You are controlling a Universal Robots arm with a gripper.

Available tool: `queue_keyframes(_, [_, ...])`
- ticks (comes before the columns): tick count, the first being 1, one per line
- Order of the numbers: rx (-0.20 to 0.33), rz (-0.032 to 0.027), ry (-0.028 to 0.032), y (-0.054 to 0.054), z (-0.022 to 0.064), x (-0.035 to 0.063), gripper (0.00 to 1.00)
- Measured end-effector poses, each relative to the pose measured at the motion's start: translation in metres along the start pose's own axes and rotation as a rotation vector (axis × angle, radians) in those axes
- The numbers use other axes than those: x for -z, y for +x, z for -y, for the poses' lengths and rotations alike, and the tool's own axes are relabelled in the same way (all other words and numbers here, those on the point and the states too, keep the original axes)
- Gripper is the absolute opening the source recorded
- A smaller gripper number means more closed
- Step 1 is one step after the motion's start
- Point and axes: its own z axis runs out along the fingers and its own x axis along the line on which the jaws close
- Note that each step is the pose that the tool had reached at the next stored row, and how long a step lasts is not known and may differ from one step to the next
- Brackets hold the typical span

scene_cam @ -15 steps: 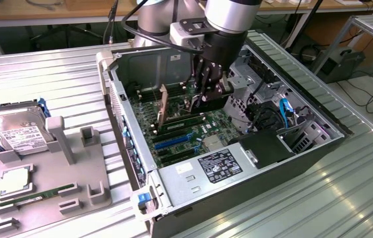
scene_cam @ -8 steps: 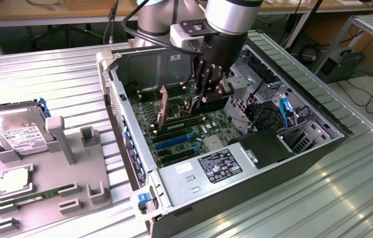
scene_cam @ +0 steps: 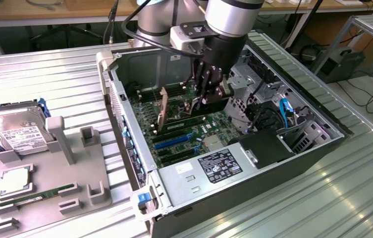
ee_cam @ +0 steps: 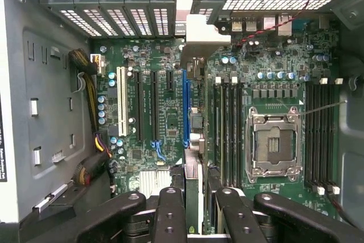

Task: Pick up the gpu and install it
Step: 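Insert the gpu into the slot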

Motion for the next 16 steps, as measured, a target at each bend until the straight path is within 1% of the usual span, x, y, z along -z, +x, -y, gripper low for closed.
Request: queue_keyframes(16, [0.000,0.0000,0.0000,0.0009,-0.0004,-0.0031,0.26])
